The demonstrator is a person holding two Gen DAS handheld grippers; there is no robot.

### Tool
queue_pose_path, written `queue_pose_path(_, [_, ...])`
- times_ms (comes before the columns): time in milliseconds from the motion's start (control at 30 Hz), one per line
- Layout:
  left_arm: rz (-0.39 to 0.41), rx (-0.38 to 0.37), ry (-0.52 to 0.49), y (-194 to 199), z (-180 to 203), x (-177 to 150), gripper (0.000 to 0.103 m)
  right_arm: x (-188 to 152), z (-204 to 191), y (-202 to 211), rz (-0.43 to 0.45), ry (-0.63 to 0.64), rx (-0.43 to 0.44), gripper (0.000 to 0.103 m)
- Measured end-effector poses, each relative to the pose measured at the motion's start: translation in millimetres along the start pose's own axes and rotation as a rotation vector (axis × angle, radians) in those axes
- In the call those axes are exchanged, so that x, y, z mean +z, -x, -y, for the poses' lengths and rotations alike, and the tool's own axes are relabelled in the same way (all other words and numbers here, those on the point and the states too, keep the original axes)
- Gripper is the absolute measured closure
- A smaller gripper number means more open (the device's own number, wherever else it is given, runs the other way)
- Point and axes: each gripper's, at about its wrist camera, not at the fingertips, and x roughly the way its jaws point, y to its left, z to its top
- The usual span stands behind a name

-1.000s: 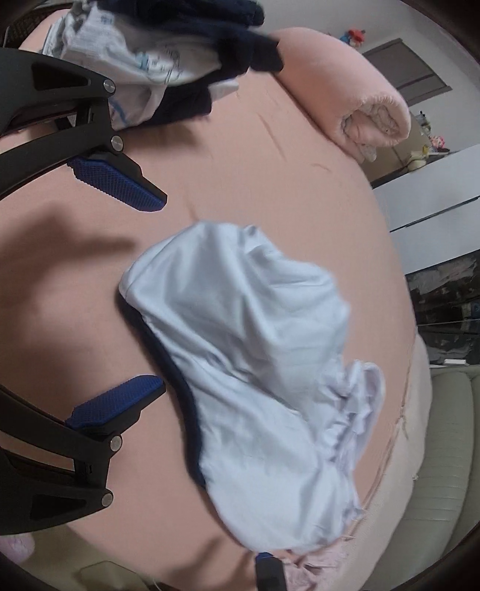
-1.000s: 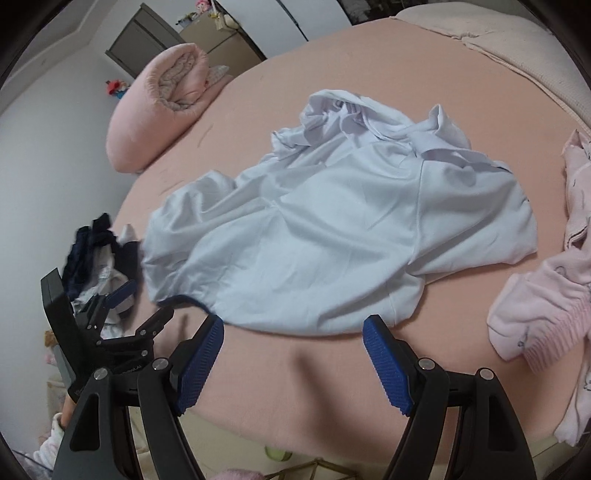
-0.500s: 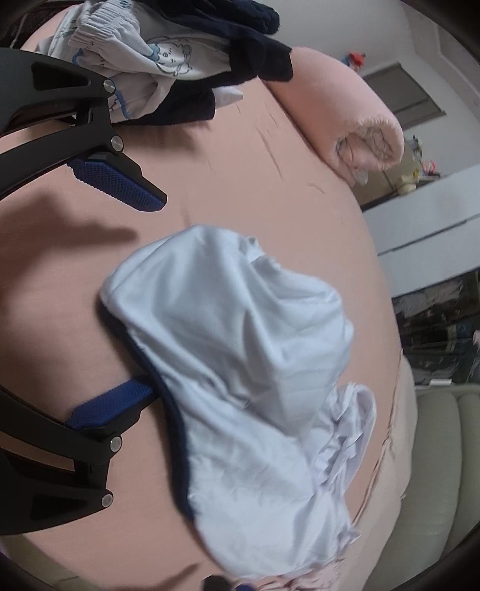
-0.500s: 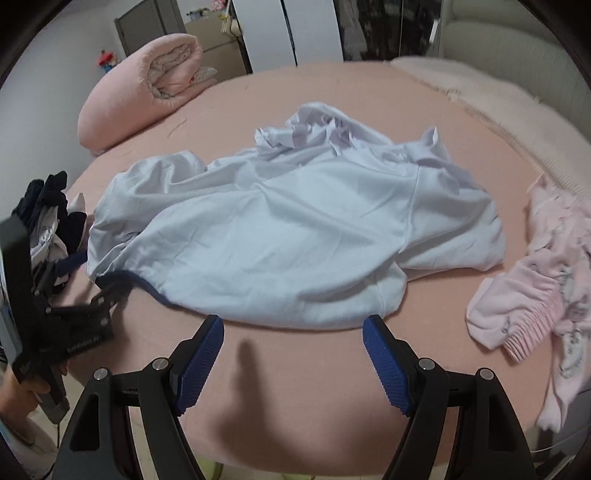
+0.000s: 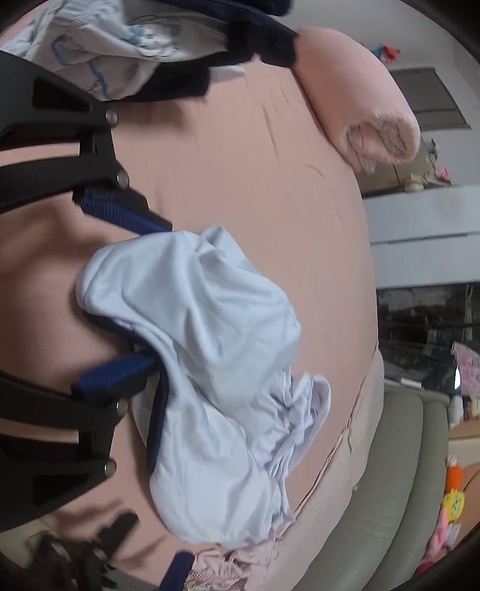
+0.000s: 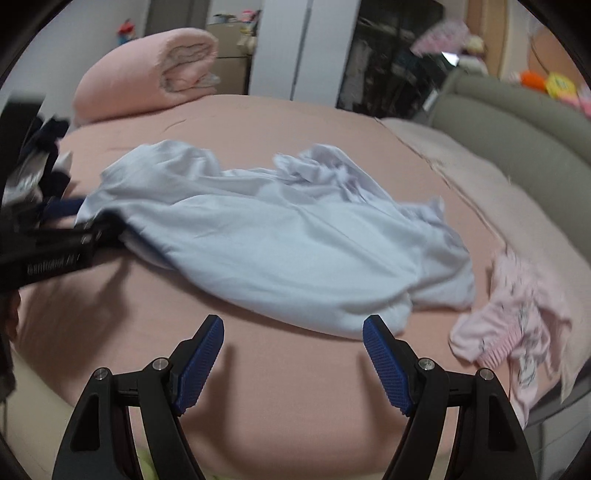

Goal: Fold clothes
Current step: 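Grasp the navy-trimmed hem of the white shirt with both grippers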

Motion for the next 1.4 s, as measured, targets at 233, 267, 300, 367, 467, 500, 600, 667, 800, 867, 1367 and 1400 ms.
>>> queue_pose_path(233, [0.054, -0.094, -0.047, 15.4, 15.9, 27.7, 0.06, 9.5, -38.7, -0.1, 0.076, 0.162, -0.059, 0.025])
queue_pose_path(267, [0.057, -0.104, -0.045, 17.0, 16.2, 33.1, 0.06, 12.3, -40.0, -0.4, 0.09, 0.155, -0.071, 0.025])
queue_pose_path(300, [0.07, -0.121, -0.049, 17.8, 15.9, 36.3, 0.06, 14.6, -40.4, -1.1, 0.1, 0.147, -0.083, 0.025])
queue_pose_path(367, [0.077, -0.132, -0.042, 20.4, 14.2, 44.6, 0.06, 19.4, -40.1, -2.5, 0.121, 0.141, -0.102, 0.025])
queue_pose_path(467, [0.087, -0.139, -0.043, 26.5, 14.2, 51.7, 0.06, 30.3, -43.2, -11.6, 0.152, 0.156, -0.131, 0.025])
queue_pose_path(500, [0.091, -0.145, -0.046, 28.8, 13.6, 53.0, 0.06, 33.9, -43.3, -14.5, 0.158, 0.155, -0.135, 0.025])
queue_pose_path(600, [0.1, -0.156, -0.064, 34.5, 16.1, 57.1, 0.06, 45.0, -42.2, -20.3, 0.182, 0.132, -0.145, 0.025])
queue_pose_path(667, [0.103, -0.155, -0.078, 35.5, 17.3, 59.2, 0.06, 52.7, -40.6, -23.0, 0.196, 0.116, -0.153, 0.025])
queue_pose_path(800, [0.1, -0.141, -0.076, 32.5, 15.4, 58.6, 0.06, 64.2, -39.0, -37.1, 0.198, 0.108, -0.209, 0.025])
queue_pose_path(867, [0.096, -0.144, -0.04, 31.3, 9.1, 56.3, 0.06, 63.6, -37.7, -40.8, 0.172, 0.105, -0.266, 0.025])
queue_pose_path(1367, [0.056, -0.144, 0.101, 21.5, -7.6, 29.3, 0.058, 50.1, 30.3, -24.5, 0.195, 0.015, -0.483, 0.002])
queue_pose_path(1400, [0.052, -0.131, 0.095, 18.4, -6.9, 28.2, 0.058, 50.9, 29.8, -23.8, 0.198, 0.018, -0.47, 0.002])
